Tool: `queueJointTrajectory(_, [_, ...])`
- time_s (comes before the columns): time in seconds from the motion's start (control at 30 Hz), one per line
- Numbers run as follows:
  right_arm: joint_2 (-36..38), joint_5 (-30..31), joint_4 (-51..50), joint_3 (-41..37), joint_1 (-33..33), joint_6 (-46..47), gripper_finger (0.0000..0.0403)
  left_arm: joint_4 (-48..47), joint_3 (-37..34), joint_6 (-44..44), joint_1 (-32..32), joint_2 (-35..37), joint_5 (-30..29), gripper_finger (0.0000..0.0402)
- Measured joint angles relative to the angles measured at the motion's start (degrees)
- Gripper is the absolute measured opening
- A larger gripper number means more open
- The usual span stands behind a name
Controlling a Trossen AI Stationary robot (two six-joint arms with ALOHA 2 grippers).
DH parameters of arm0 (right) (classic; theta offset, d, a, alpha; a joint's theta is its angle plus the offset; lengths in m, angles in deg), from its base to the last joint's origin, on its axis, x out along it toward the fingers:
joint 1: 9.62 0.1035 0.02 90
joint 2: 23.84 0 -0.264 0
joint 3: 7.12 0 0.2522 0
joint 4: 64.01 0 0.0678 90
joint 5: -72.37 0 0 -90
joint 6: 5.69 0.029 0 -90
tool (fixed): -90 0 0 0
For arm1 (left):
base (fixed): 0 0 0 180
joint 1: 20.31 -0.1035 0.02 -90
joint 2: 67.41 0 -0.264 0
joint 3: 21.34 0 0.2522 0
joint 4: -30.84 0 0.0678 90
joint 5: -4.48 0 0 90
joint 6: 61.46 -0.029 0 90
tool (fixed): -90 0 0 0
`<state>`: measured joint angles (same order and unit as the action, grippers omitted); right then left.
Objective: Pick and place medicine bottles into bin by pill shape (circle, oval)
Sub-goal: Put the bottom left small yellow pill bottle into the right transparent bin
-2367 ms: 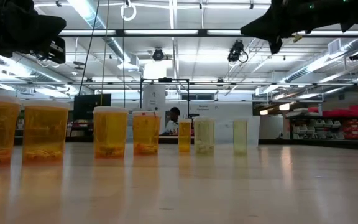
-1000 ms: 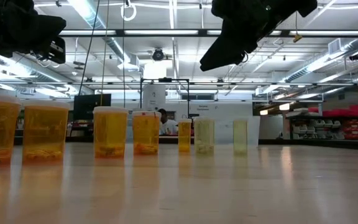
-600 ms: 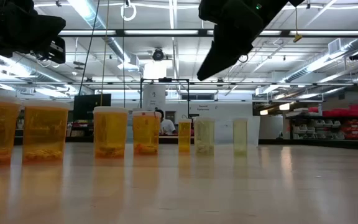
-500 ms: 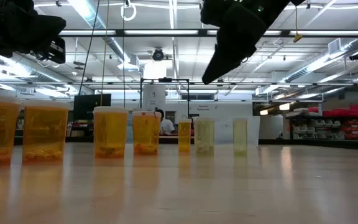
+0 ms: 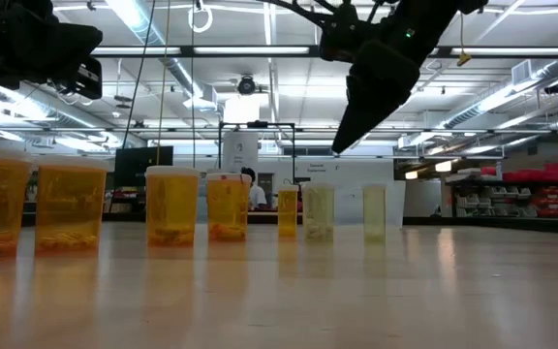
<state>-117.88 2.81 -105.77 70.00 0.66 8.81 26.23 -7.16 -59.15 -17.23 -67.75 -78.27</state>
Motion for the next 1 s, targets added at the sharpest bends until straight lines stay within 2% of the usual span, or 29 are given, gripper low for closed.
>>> queueJointTrajectory(0.37, [0.00,-0.32,-2.42,-1.02,0.00,3.77,0.0169,0.01,-0.01,0.00,0.00,-0.02,0.00,0.0027])
queueJointTrajectory(1.0, [-0.04,-2.19,1.04,-5.27,0.00,9.69,0.0169,0.02,0.00,0.00,-0.01,-0.02,0.00,0.0031])
